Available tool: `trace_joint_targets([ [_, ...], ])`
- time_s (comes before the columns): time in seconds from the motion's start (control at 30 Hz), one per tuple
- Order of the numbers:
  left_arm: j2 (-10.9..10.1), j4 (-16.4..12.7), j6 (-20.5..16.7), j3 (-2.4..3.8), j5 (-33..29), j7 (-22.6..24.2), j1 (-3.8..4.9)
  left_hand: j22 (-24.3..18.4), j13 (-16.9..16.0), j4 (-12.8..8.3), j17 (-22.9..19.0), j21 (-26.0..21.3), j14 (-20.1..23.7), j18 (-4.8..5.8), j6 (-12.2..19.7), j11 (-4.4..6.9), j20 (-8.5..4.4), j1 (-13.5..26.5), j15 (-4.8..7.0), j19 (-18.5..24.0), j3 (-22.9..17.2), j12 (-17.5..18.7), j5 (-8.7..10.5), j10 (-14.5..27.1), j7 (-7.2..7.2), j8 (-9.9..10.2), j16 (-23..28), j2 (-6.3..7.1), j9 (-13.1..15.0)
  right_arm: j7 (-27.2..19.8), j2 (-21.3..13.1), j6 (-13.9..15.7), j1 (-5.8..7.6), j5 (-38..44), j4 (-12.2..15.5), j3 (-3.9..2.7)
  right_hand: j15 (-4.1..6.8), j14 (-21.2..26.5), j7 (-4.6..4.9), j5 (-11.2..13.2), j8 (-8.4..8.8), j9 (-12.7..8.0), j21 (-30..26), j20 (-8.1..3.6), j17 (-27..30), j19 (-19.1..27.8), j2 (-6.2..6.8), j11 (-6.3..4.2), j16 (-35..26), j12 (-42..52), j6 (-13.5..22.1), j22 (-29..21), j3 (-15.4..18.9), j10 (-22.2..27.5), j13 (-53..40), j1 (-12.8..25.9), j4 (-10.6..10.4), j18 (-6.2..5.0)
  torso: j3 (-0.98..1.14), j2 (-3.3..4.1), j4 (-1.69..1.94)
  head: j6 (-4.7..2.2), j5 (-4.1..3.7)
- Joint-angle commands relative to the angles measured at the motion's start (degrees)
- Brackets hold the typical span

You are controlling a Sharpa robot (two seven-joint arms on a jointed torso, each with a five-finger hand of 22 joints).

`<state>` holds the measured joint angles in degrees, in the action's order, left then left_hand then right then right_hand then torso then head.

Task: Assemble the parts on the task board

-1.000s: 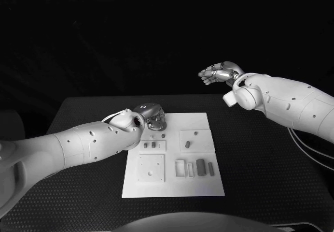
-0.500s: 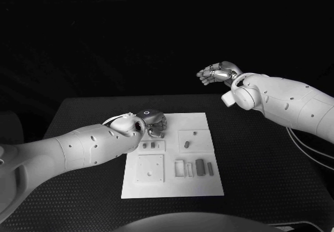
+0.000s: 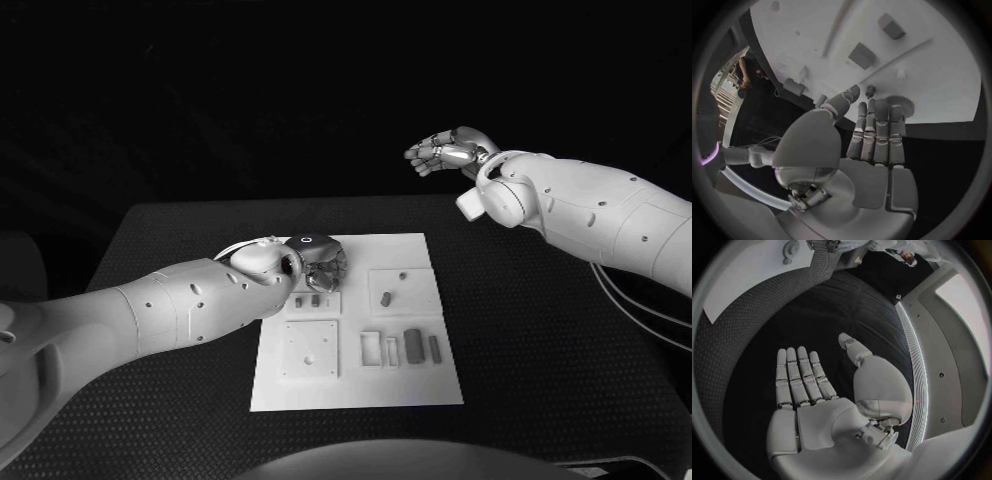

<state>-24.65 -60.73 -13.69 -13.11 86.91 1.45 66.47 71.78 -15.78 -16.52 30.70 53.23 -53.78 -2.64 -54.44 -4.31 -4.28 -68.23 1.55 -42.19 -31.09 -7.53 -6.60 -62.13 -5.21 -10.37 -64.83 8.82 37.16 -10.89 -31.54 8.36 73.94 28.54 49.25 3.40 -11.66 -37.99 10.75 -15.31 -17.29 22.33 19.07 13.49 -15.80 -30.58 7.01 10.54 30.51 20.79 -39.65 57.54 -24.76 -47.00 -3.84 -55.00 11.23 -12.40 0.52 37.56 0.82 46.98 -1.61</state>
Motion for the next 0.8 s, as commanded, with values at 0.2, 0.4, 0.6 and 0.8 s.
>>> trace_joint_targets([
  [0.2, 0.49, 1.11, 0.64, 0.05, 0.52, 0.93, -0.21, 0.36, 0.39, 0.21, 0.09, 0.30, -0.69, 0.18, 0.76, -0.08, -2.77, 0.52, -0.08, -0.27, 0.19, 0.77, -0.01, -0.12, -0.05, 0.56, -0.46, -0.63, -0.48, -0.41, 0.00, -0.35, 0.00, -0.01, 0.22, -0.03, -0.18, 0.15, 1.20, -0.12, -0.34, -0.09, -0.39, -0.25, 0.06, -0.20, -0.10, -0.02, -0.38, -0.32, 0.32, 0.12, -0.03, -0.49, -0.07, -0.58, -0.37, 0.69, 0.02, 0.01, 0.06, 0.08, -0.28],
  [0.4, 0.87, 1.96, 0.86, 0.06, 0.52, 0.62, -0.33, 0.57, 0.60, 0.29, 0.15, 0.41, -0.94, 0.10, 0.85, -0.14, -2.82, 0.68, -0.07, -0.49, 0.06, 1.12, -0.10, -0.41, -0.14, 0.64, -0.72, -1.20, -0.74, -0.41, 0.02, -0.32, 0.00, -0.01, 0.50, -0.03, -0.18, 0.15, 1.20, -0.12, -0.35, -0.10, -0.41, -0.25, 0.06, -0.21, -0.09, -0.01, -0.38, -0.33, 0.32, 0.13, -0.03, -0.50, -0.08, -0.59, -0.38, 0.69, 0.00, 0.03, 0.04, 0.11, -0.31],
  [0.6, 1.21, 2.92, 0.91, 0.08, 0.48, 0.57, -0.68, 0.74, 0.79, 0.41, 0.20, 0.48, -1.12, 0.06, 0.79, -0.17, -2.82, 0.95, -0.07, -0.64, 0.01, 1.43, -0.11, -0.56, -0.25, 0.64, -0.95, -1.67, -0.93, -0.41, -0.03, -0.32, 0.00, -0.01, 0.77, -0.03, -0.19, 0.15, 1.20, -0.11, -0.35, -0.10, -0.43, -0.25, 0.06, -0.22, -0.09, -0.01, -0.38, -0.34, 0.32, 0.14, -0.02, -0.51, -0.08, -0.59, -0.39, 0.69, -0.02, 0.03, 0.05, 0.20, -0.45],
  [0.8, 1.36, 3.69, 1.62, 0.09, -0.32, 0.61, -0.83, 0.96, 0.91, 0.50, 0.32, 0.63, -1.46, -0.05, 0.84, -0.17, -2.86, 1.15, -0.02, -0.94, -0.16, 1.60, -0.15, -1.12, -0.36, 0.69, -1.37, -2.38, -1.19, -0.42, 0.07, -0.34, 0.00, 0.00, 0.71, -0.03, -0.19, 0.15, 1.20, -0.11, -0.36, -0.11, -0.45, -0.25, 0.06, -0.23, -0.09, -0.01, -0.38, -0.35, 0.31, 0.16, -0.02, -0.52, -0.08, -0.59, -0.40, 0.69, 0.00, 0.01, 0.02, 0.22, -0.59],
])
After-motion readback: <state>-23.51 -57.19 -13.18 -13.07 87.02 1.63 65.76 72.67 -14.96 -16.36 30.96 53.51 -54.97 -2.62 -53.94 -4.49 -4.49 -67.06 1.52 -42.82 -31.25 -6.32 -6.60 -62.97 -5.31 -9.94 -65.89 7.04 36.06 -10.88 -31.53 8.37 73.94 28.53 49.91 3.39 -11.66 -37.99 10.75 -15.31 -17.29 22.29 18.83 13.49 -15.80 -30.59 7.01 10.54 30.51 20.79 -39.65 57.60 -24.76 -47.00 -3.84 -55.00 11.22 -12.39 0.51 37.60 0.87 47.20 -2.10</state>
